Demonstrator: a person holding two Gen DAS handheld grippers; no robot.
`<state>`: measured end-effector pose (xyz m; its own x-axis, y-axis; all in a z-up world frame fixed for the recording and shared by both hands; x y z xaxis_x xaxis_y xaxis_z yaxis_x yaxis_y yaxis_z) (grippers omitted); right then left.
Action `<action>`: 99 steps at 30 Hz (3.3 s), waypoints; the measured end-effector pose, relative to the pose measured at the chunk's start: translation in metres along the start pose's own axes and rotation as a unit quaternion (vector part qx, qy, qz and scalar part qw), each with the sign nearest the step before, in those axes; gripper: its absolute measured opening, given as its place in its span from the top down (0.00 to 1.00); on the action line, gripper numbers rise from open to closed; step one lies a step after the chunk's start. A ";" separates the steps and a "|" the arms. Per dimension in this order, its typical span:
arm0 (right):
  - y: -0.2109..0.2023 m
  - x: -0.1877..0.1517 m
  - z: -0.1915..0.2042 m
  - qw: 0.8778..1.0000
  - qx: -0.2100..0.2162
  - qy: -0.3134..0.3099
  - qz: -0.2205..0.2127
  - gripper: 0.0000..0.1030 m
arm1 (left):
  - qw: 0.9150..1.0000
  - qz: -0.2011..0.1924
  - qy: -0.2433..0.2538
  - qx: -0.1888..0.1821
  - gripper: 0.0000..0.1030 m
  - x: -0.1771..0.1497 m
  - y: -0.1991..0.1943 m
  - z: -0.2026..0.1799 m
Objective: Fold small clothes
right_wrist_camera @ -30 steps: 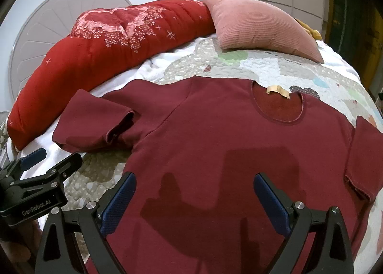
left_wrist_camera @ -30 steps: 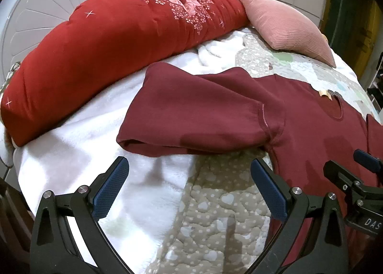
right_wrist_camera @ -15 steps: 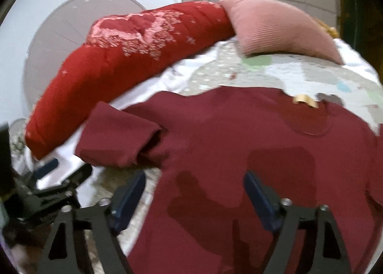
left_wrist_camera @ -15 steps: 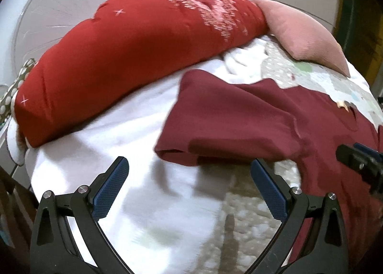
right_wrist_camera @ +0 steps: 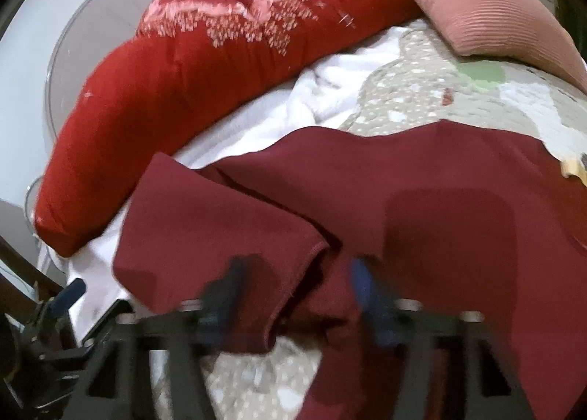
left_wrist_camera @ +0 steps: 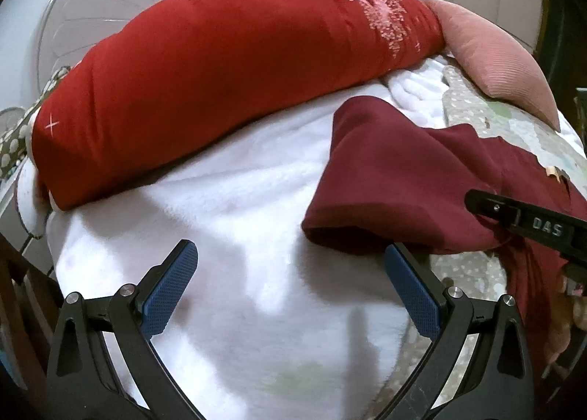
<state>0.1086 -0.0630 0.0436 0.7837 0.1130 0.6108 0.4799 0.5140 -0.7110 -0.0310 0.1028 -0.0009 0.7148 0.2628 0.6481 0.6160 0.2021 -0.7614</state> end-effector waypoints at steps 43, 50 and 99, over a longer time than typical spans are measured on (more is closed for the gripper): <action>-0.207 -0.037 -0.250 0.936 -0.327 0.097 -0.091 0.95 | 0.995 -0.016 0.087 -0.052 0.01 0.000 -0.008 -0.113; -0.182 -0.068 -0.277 0.940 -0.310 0.144 -0.024 0.64 | 0.994 -0.004 0.090 -0.056 0.01 -0.005 0.003 -0.123; -0.047 -0.018 -0.051 0.991 -0.031 -0.129 -0.022 0.68 | 0.989 0.031 -0.049 -0.138 0.01 -0.005 0.039 -0.097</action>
<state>0.0925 -0.1324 0.0480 0.6382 0.3092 0.7051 0.5411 0.4714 -0.6965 0.0214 0.0172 -0.0322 0.7272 0.3600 0.5845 0.6479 -0.0786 -0.7577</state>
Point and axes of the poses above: each gripper's, at about its wrist camera, not at the fingertips, and y roughly the way its jaws point, z to its left, x to its top, the point moved 6 cm from there along y, roughly the way its jaws point, and after that the axes turned 4 degrees about -y, right-handed, at the moved point
